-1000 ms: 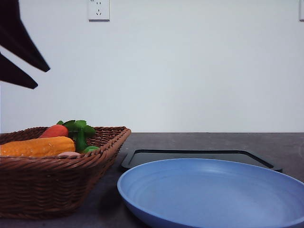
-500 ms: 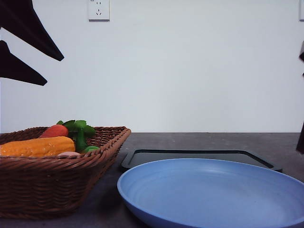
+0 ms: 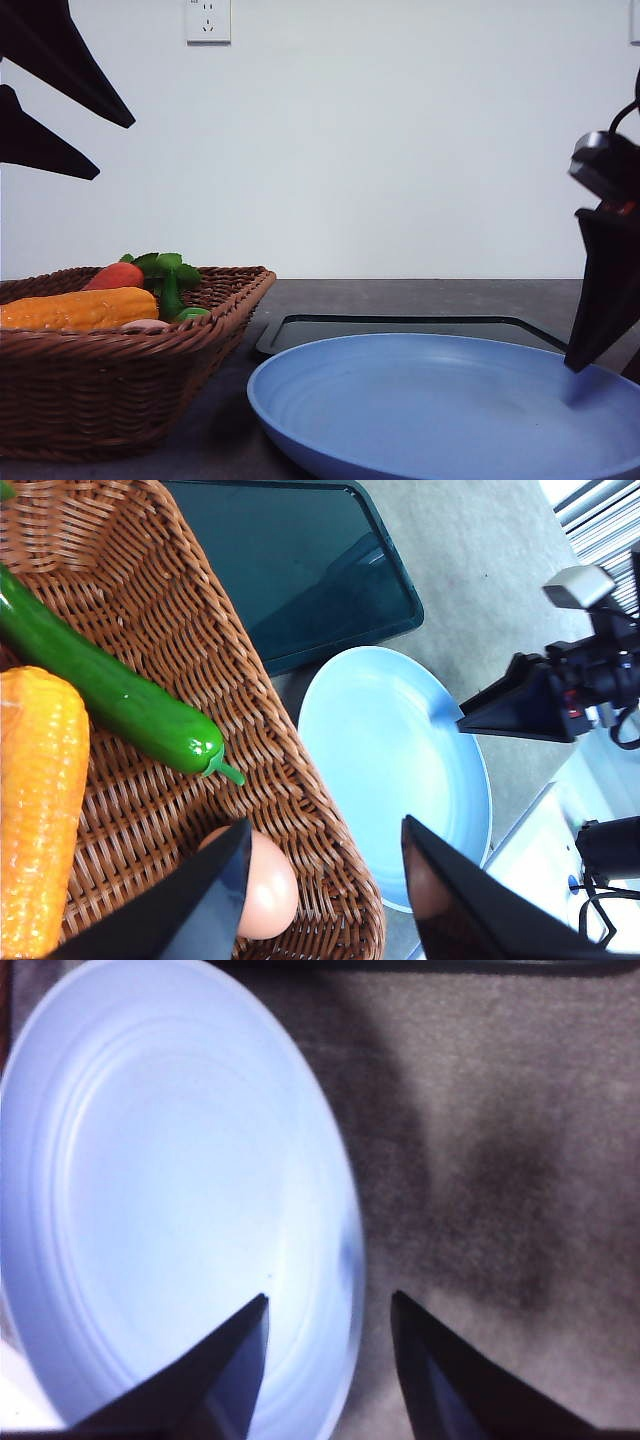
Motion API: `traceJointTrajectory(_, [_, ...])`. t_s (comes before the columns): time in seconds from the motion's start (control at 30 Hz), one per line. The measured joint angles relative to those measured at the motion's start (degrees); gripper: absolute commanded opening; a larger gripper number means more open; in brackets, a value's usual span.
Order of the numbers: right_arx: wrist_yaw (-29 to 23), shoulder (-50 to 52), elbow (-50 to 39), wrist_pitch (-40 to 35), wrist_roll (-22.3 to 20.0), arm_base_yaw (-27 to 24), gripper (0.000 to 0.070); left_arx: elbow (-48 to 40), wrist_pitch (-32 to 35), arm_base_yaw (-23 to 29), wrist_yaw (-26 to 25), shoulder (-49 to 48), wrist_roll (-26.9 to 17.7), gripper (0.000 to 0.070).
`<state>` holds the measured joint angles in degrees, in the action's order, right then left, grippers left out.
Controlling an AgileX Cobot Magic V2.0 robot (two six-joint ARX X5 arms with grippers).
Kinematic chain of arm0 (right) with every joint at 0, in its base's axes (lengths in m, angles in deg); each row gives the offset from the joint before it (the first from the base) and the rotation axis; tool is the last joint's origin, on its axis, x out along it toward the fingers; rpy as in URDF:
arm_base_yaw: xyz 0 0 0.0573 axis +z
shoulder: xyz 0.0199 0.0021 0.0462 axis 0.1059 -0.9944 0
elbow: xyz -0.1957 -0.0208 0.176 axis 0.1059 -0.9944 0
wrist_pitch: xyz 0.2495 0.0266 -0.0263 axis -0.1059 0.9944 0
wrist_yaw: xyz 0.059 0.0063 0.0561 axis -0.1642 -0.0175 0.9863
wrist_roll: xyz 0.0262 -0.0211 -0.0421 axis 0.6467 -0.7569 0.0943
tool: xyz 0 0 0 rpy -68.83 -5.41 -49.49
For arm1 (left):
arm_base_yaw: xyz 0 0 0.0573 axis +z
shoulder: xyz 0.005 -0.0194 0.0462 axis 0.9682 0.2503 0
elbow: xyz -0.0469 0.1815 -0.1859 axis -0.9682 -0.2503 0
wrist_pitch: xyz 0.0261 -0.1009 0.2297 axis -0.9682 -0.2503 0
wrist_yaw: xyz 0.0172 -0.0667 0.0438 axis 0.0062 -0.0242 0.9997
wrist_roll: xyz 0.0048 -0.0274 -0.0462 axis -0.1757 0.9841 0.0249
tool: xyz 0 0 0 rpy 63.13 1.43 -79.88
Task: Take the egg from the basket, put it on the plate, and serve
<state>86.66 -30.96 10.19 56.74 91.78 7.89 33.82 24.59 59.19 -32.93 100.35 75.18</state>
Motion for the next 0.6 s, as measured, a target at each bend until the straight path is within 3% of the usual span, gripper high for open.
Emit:
traceJointTrajectory(0.33, [-0.1, -2.9, 0.0, -2.1, 0.4, 0.6, 0.0001, 0.0, 0.0, 0.0, 0.0, 0.0, 0.0, 0.0309])
traceJointTrajectory(0.6, [-0.2, -2.1, 0.0, -1.1, 0.7, 0.5, 0.0000, 0.0, -0.6, 0.0, 0.0, 0.0, 0.2, 0.0326])
